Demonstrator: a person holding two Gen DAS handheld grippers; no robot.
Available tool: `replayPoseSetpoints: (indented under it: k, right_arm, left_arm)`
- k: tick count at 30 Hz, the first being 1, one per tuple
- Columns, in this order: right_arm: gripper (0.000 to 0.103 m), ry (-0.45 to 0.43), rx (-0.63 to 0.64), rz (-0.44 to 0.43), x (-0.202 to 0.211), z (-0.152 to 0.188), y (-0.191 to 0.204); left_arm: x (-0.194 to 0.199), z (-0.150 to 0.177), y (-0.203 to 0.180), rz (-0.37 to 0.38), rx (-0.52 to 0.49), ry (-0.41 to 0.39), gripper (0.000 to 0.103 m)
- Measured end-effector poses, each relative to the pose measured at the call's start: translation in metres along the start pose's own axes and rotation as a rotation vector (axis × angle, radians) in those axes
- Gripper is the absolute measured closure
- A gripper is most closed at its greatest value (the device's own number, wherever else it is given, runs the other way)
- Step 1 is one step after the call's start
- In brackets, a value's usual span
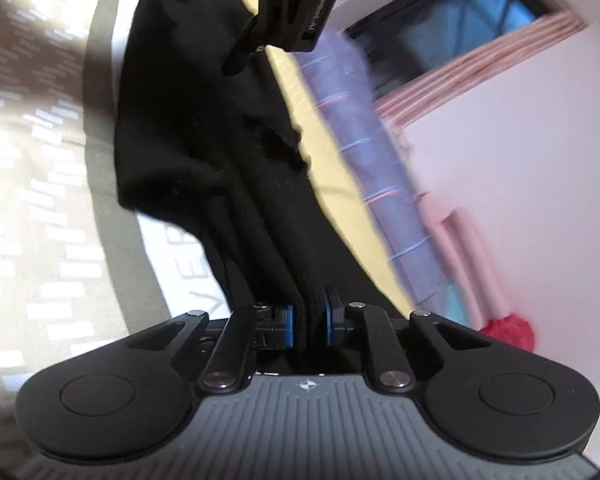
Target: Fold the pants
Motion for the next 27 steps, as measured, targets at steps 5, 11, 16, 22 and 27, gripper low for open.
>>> replayPoseSetpoints:
  k: [5, 11, 16, 22, 27]
  right_arm:
    - [0.062, 0.006, -0.090, 0.049, -0.003, -0.012, -0.019]
    - [0.081, 0.012, -0.178, 0.087, -0.008, -0.028, -0.030]
    - [0.067, 0.039, -0.053, 0.097, 0.003, -0.007, -0.017]
    - [0.033, 0.068, -0.103, 0.218, 0.018, 0.015, -0.047]
    - [0.018, 0.183, -0.257, 0.440, 0.031, 0.057, -0.102]
  left_arm:
    - [0.014, -0.005, -0.013, 0.050, 0.022, -0.067, 0.000]
    - [0.021, -0.015, -0.058, 0.101, -0.052, -0.104, 0.000]
    - [0.000, -0.023, -0.092, 0.104, -0.124, -0.088, 0.000]
    - [-0.033, -0.017, -0.109, 0.068, -0.154, -0.024, 0.000]
    - [-0.034, -0.018, -0.105, 0.096, -0.156, -0.021, 0.000]
Point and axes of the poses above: each gripper's, at about its wrist camera, not at the fingertips, and x roughly against the way its jaws point, y to its left, z to its underside, the point moved 2 cm from there along -x, roughly the way its jaws point, and after that the axes turned 13 degrees about -x, right-handed, at the moved point
